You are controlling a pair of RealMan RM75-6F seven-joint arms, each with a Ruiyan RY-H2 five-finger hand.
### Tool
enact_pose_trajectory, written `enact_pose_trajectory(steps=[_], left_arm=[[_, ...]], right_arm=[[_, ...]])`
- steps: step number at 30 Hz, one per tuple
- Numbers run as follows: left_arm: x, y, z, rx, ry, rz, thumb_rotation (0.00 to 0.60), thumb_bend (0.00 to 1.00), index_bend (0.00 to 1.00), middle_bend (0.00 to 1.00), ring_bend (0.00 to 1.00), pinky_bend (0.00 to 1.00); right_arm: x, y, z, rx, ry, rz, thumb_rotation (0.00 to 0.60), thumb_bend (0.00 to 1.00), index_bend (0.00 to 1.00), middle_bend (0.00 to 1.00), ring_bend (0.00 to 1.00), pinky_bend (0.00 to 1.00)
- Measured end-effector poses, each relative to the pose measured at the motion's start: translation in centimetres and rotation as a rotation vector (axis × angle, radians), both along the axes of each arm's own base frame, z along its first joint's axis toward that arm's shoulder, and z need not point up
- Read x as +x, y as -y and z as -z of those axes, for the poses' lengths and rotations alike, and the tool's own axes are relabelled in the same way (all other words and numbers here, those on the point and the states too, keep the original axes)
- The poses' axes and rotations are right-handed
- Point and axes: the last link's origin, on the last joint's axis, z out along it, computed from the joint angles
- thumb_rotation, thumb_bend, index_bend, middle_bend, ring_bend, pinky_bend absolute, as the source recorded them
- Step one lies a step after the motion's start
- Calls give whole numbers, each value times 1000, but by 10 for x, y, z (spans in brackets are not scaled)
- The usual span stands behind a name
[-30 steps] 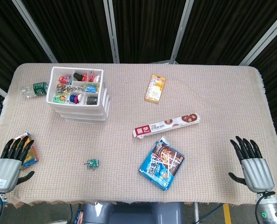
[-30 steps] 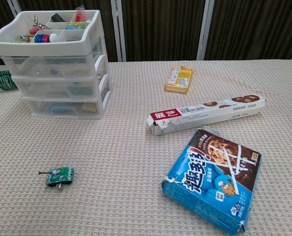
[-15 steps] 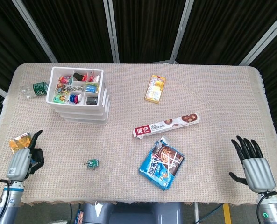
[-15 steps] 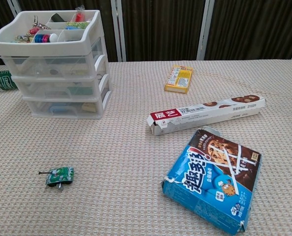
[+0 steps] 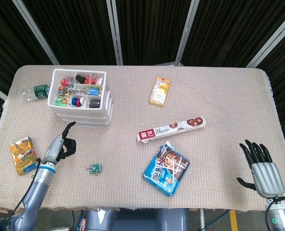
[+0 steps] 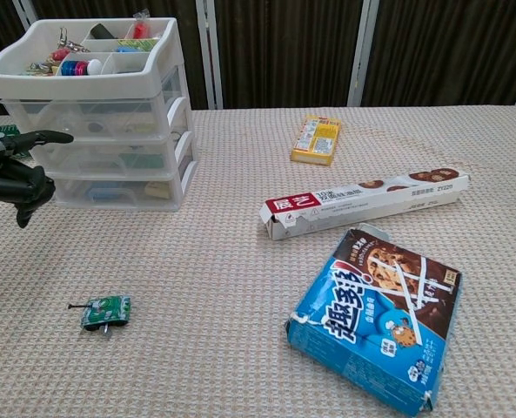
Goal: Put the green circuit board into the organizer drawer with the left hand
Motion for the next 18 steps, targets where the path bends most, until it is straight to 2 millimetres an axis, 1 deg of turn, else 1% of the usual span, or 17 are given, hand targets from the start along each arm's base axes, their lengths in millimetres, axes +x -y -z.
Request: enact_pose_trajectory(steps=[5, 10, 18], left_arm=[[9, -7, 5, -6, 8, 11, 600, 797, 0, 804, 704, 635], [15, -15, 9, 2, -12, 11, 600, 794, 0, 804, 704, 635], [22, -28, 16, -1, 14, -17, 600, 796, 0, 810, 707, 635]], right_arm=[[0, 0, 1, 2, -1, -3, 600, 0, 64, 0, 0, 0], [-1, -1, 1, 2, -3, 4, 600, 0, 64, 0, 0, 0], [-2, 0, 1, 1, -3, 7, 600, 0, 64, 0, 0, 0]])
